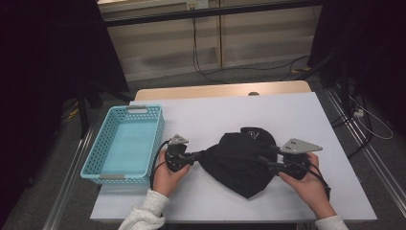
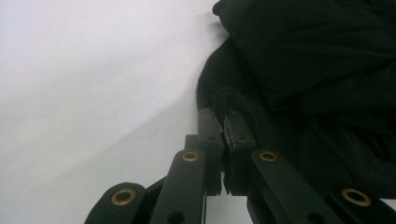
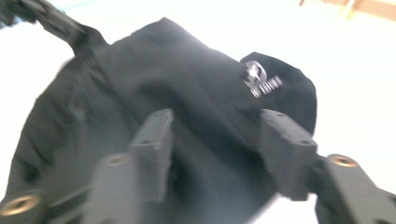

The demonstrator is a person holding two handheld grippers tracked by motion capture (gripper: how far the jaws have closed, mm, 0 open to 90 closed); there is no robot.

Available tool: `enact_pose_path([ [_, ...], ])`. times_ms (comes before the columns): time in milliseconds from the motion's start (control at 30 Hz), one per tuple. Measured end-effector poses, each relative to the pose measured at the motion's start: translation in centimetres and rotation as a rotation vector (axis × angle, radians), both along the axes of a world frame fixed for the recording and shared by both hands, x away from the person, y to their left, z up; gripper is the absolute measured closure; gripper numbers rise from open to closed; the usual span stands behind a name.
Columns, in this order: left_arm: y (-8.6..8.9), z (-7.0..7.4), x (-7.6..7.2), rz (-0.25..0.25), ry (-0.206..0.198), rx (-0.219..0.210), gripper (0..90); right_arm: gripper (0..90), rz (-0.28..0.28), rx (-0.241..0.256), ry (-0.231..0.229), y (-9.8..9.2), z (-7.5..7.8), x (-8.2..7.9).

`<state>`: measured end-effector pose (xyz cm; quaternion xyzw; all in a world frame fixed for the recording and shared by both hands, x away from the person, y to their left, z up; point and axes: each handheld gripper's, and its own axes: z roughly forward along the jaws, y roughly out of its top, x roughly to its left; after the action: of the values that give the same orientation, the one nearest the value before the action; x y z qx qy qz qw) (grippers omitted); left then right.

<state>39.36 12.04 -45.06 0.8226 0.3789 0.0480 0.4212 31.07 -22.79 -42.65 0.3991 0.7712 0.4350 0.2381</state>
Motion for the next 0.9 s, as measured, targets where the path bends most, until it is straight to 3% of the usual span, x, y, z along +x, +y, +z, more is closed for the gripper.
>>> enact_pose_path([
  [100,-0.1,-0.1,0.0,-0.012,0.012,-0.009,87.1,24.5,0.018,-0.024,0.002,1.8,0.0,1.3],
  [333,0.0,-0.2,-0.1,-0.020,0.022,-0.019,87.0,19.0,0.041,-0.023,0.007,4.3,-0.6,3.3],
  [367,0.1,-0.2,-0.1,-0.013,0.026,-0.022,86.9,26.8,0.048,-0.036,0.003,4.6,-0.8,3.6],
  [467,0.3,-0.1,-0.1,-0.012,0.023,-0.020,86.9,34.2,0.047,-0.025,0.026,5.0,-1.5,4.3],
  [500,0.4,0.0,-0.1,-0.009,0.027,-0.027,86.9,51.2,0.071,-0.022,0.063,5.2,-2.1,4.7],
  [533,0.4,0.0,-0.1,-0.009,0.027,-0.027,86.9,51.2,0.071,-0.022,0.063,5.2,-2.1,4.7],
  [567,0.5,0.0,-0.1,-0.003,0.030,-0.033,86.9,72.9,0.126,-0.075,0.088,5.4,-2.4,4.5],
  [600,0.5,0.0,-0.1,-0.003,0.030,-0.033,86.9,72.9,0.126,-0.075,0.088,5.4,-2.4,4.5],
  [633,0.7,0.0,0.0,-0.005,0.028,-0.027,86.9,84.3,0.170,-0.097,0.090,5.5,-2.4,4.1],
  [767,0.8,0.1,-0.1,0.008,0.030,-0.032,86.9,89.3,0.200,-0.091,0.082,4.6,-2.0,2.9],
  [867,0.8,0.2,-0.2,0.006,0.024,-0.024,87.0,89.4,0.194,-0.093,0.088,3.7,-2.2,2.3],
  [900,0.8,0.1,-0.2,0.010,0.024,-0.020,87.0,89.4,0.170,-0.078,0.104,2.5,-2.4,1.7],
])
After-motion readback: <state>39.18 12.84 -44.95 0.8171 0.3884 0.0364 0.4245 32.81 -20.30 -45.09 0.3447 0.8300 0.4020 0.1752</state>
